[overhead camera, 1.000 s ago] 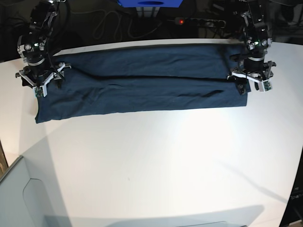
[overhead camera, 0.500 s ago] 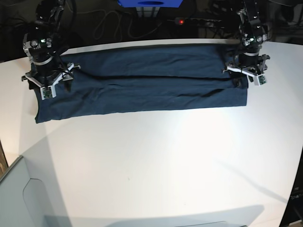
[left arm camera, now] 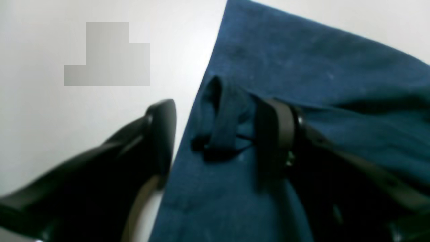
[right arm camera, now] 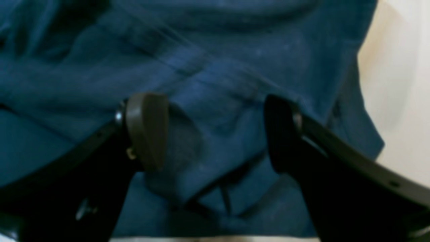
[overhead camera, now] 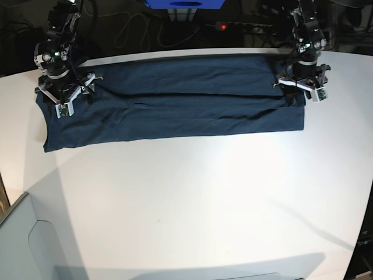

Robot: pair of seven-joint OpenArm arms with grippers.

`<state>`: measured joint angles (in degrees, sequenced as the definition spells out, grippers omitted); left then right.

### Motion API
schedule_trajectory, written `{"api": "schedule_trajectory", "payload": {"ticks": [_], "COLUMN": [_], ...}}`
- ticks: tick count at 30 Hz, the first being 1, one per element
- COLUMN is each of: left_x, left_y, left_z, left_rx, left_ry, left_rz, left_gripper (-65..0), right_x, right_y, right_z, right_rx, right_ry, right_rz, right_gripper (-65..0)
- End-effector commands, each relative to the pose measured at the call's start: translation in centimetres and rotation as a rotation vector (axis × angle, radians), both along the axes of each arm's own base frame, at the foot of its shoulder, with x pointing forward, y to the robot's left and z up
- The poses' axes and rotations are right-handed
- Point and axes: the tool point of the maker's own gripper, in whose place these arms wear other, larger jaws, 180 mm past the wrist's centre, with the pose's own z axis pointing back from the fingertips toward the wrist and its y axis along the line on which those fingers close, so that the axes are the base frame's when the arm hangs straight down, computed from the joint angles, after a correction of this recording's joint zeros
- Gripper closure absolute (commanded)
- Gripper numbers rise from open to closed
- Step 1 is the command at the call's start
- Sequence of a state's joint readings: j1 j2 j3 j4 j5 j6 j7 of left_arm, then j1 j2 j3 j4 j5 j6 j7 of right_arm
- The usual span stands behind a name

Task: Fold the T-shirt properly
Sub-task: 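Hold the folded strip with both grippers and adjust its edges, then grasp the strip end with the left gripper and fold it toward the right gripper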

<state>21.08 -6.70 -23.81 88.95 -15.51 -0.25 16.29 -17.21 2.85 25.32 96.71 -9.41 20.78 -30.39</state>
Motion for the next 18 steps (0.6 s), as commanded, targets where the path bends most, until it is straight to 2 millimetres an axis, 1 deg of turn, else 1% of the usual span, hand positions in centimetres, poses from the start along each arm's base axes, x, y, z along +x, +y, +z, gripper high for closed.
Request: {"api": "schedule_trajectory", "payload": {"ticks": [1,2,3,5,8,10,12,14,16,18], "left_x": [-0.2,-0.1,-0.1,0.0,-0.4,-0.1,0.0,0.1,1.0,1.2], "left_y": [0.2,0.2,0.2,0.3,0.2,0.2,0.4,0.4,0.0,-0.9], "left_z": [-0.2,-0.2,-0.2,-0.1,-0.8,-0.8,-0.7,-0.2,1.8,4.1], "left_rx": [0.000,0.000,0.000,0.001,-0.007,-0.010,-0.007,-0.001,0.016,0.037], "left_ry": [0.026,0.025,0.025,0.023,0.039,0.036,0.033,0.021,-0.033,-0.079], "left_rz": [-0.004,-0.003,-0.003,-0.004,0.001,0.004,0.006,0.004,-0.011,-0.045], "left_gripper": [-36.5,-35.4,-32.8,-24.6,-9.8,0.0,0.0,0.0,0.0,0.0], "right_x": [0.7,0.6,0.6,0.6,0.6,0.6,0.6,0.6,0.6,0.6], "right_y": [-0.6,-0.7,-0.7,-0.8,-0.9,-0.9,-0.9,-0.9,-0.9,-0.9], "right_z": [1.0,1.0,1.0,1.0,1.0,1.0,1.0,1.0,1.0,1.0], "right_rx": [-0.016,-0.020,-0.021,-0.024,-0.025,-0.027,-0.028,-0.029,-0.029,-0.029], "right_ry": [-0.039,-0.036,-0.036,-0.036,-0.036,-0.035,-0.035,-0.034,-0.034,-0.034], "right_rz": [0.005,0.007,0.007,0.008,0.009,0.009,0.009,0.009,0.009,0.009], "right_gripper": [-42.4,-42.4,-42.4,-42.4,-42.4,-42.4,-42.4,-42.4,-42.4,-42.4]}}
